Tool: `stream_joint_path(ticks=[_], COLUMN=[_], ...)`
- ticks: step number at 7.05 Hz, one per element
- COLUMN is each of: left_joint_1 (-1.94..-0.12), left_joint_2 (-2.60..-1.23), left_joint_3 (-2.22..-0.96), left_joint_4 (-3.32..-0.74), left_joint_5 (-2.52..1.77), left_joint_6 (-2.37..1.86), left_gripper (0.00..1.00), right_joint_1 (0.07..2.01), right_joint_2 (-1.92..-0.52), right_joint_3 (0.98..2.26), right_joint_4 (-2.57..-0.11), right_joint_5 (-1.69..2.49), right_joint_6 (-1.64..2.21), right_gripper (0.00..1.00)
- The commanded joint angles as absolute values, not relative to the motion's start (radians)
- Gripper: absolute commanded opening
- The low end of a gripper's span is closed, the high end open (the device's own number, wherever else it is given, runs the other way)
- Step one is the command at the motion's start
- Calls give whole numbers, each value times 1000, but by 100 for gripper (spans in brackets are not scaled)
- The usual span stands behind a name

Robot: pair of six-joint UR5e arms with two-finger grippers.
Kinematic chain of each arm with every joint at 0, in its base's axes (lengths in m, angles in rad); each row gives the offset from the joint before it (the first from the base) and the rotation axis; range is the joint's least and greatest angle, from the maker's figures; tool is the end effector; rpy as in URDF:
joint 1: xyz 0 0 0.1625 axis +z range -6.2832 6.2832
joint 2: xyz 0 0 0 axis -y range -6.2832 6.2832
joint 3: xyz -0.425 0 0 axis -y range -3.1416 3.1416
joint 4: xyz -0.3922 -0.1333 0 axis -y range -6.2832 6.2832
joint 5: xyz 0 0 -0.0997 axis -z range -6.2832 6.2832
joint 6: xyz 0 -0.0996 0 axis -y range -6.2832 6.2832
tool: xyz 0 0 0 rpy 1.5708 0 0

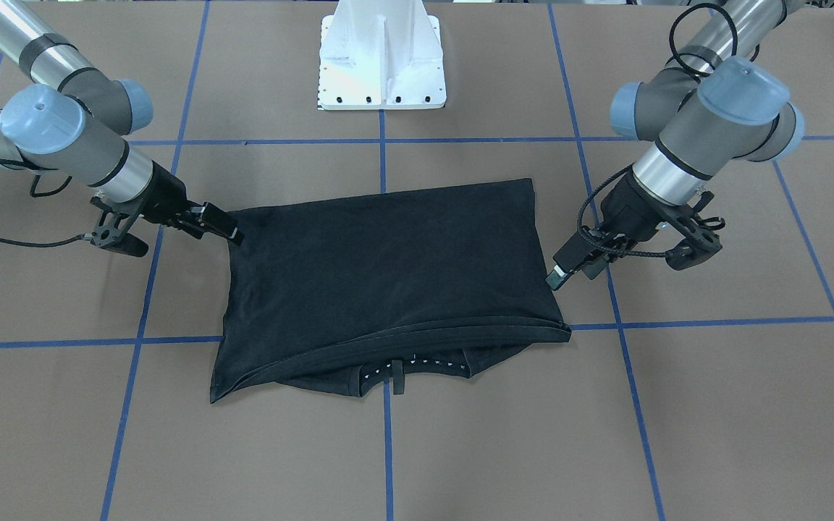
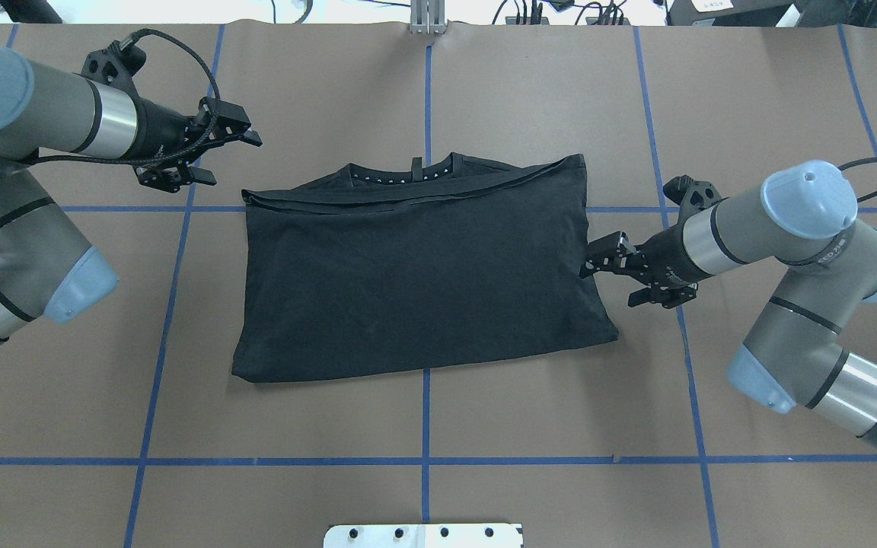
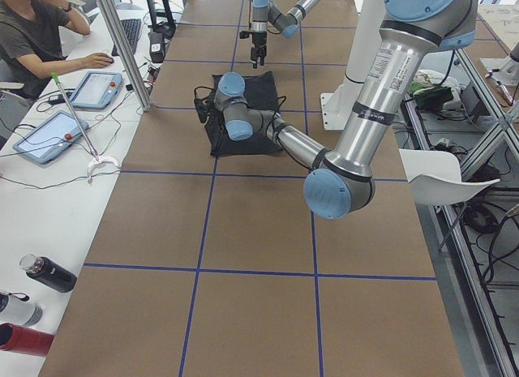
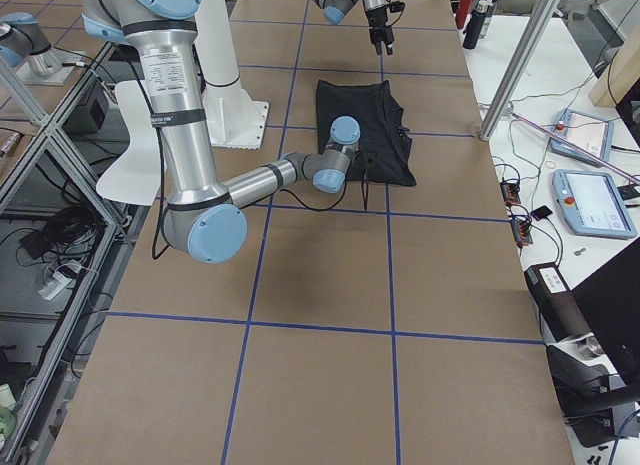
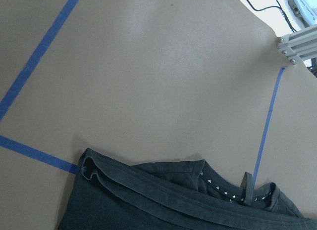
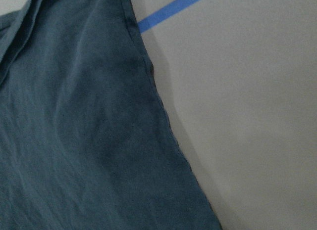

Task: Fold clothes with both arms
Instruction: 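Move the right gripper to the folded shirt's near corner and grasp it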

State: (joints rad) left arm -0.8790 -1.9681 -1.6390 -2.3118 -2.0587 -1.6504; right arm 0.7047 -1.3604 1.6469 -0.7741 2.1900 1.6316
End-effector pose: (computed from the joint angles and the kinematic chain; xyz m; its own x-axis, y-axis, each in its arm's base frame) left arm 0.3369 -0.5424 0.3165 0.1947 -0.3451 -0.9181 0.4176 0.8761 -0.2408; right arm -0.3955 -0.4354 0.4172 0.3479 0.3608 0.8653 -0.1584 0.9323 -0.3251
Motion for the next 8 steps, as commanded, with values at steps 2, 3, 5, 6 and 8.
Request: stream_joint_path(ticks=[2,3,5,6,8], left_joint_1=[-879,-879,-879,-879,-879], left_joint_2=[-1968,-1968,-1967,-1967,-1963], left_joint_3=[-1649,-1651,-1657,-1657,-1657], left_joint_4=[-2310,-2310,-2309,-2309,-2309], left_joint_5=[-2057,-2057,-2056,-2056,-2056], left_joint_6=[-1651,-1651,-1651,-1651,-1649], left_gripper=[100,100,100,100,100], right_joint_1=[664,655,644,638,632], right_joint_2=[-1396,-1397,-1396,-1396,-1394], right_joint_3=[1658,1657,1655,1654,1648], right_joint_4=[-773,-773,-773,-773,-775], right_joint_5=[2194,2198,2197,2192,2186], right_joint_6=[1635,1641,1641,1643,1644], right_gripper=[99,99,95,92,72])
